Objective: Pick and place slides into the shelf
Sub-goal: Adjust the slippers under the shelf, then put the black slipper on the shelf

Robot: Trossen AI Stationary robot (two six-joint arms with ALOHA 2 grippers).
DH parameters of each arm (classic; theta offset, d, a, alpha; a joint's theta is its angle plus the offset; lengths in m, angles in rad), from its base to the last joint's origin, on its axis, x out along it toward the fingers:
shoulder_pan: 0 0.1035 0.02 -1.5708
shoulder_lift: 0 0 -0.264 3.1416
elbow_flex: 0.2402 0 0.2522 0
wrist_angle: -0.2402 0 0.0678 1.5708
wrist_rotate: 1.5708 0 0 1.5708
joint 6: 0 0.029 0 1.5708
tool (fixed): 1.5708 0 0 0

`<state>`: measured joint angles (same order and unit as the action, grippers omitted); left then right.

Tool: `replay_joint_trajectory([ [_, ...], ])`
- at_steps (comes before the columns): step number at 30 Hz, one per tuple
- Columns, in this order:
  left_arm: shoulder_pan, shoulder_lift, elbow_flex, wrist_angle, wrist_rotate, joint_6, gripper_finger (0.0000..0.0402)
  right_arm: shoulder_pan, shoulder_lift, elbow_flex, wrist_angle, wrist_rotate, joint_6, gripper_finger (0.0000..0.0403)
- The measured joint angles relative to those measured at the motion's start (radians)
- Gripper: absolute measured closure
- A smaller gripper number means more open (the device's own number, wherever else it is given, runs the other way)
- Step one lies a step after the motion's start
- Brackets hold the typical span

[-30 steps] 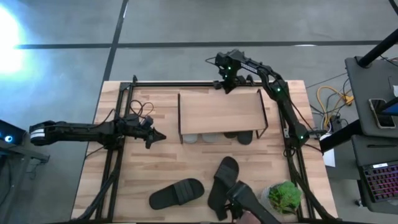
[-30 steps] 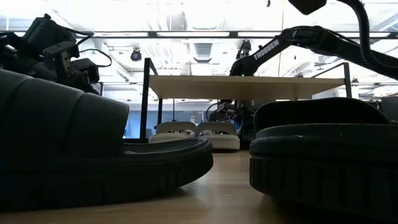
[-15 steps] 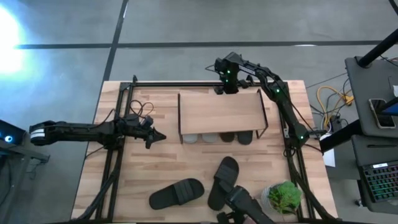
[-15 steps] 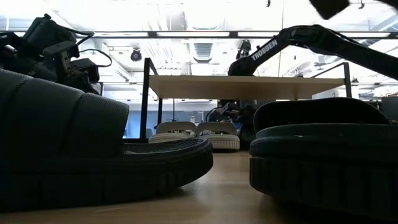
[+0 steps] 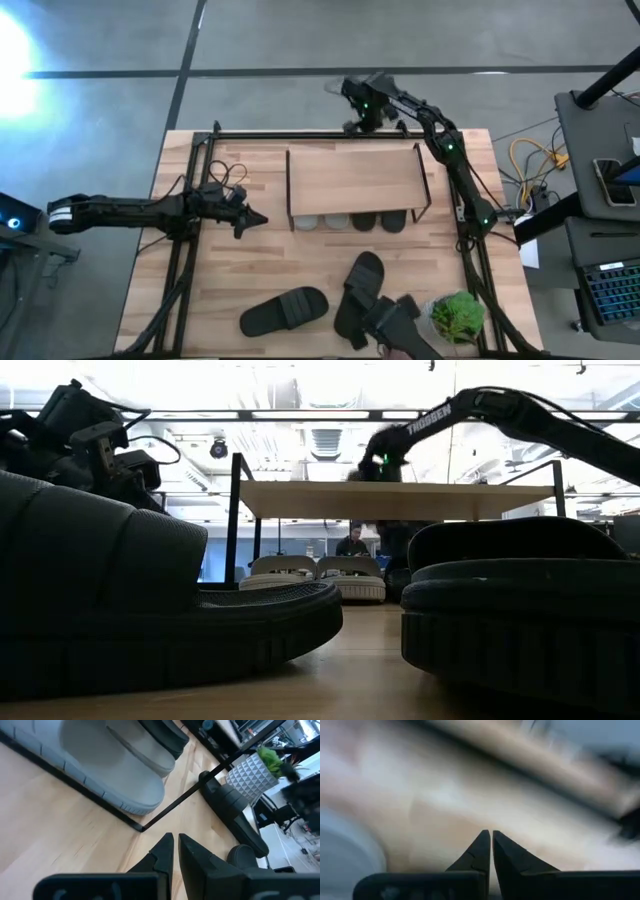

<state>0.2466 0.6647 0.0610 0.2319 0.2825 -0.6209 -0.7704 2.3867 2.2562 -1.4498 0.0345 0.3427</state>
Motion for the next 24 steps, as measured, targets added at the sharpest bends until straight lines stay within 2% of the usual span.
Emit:
replay_joint_trajectory([
  [3, 0.0, 0.0, 0.007, 0.004, 0.0, -0.001, 0.0389, 0.007, -0.038, 0.102, 0.086, 0.086, -0.042, 0.039],
  [4, 0.0, 0.0, 0.008, 0.011, 0.0, -0.001, 0.0389, 0.014, -0.076, 0.098, 0.144, 0.098, -0.058, 0.039],
  [7, 0.0, 0.0, 0.008, 0.065, 0.0, -0.02, 0.0389, 0.043, -0.202, 0.057, 0.256, 0.09, -0.077, 0.039],
  [9, 0.0, 0.003, 0.008, 0.114, 0.0, -0.046, 0.0389, 0.065, -0.267, 0.049, 0.253, 0.063, -0.082, 0.039],
  [11, 0.0, 0.003, 0.008, 0.183, 0.001, -0.079, 0.0389, 0.091, -0.323, 0.036, 0.233, -0.007, -0.081, 0.039],
  [15, 0.0, 0.002, 0.008, 0.353, 0.001, -0.152, 0.0389, 0.171, -0.437, 0.005, 0.224, -0.273, -0.055, 0.039],
  [16, 0.0, 0.002, 0.008, 0.38, 0.002, -0.172, 0.0389, 0.208, -0.469, 0.001, 0.226, -0.289, -0.04, 0.039],
  [18, -0.001, 0.001, 0.008, 0.374, 0.007, -0.21, 0.0389, 0.293, -0.529, -0.013, 0.221, -0.261, -0.008, 0.039],
  [21, -0.002, 0.002, 0.007, 0.269, 0.008, -0.211, 0.0389, 0.433, -0.596, -0.04, 0.188, -0.197, 0.044, 0.039],
  [24, -0.002, 0.01, 0.003, 0.181, -0.025, -0.207, 0.0389, 0.591, -0.638, -0.061, 0.151, -0.061, 0.131, 0.039],
])
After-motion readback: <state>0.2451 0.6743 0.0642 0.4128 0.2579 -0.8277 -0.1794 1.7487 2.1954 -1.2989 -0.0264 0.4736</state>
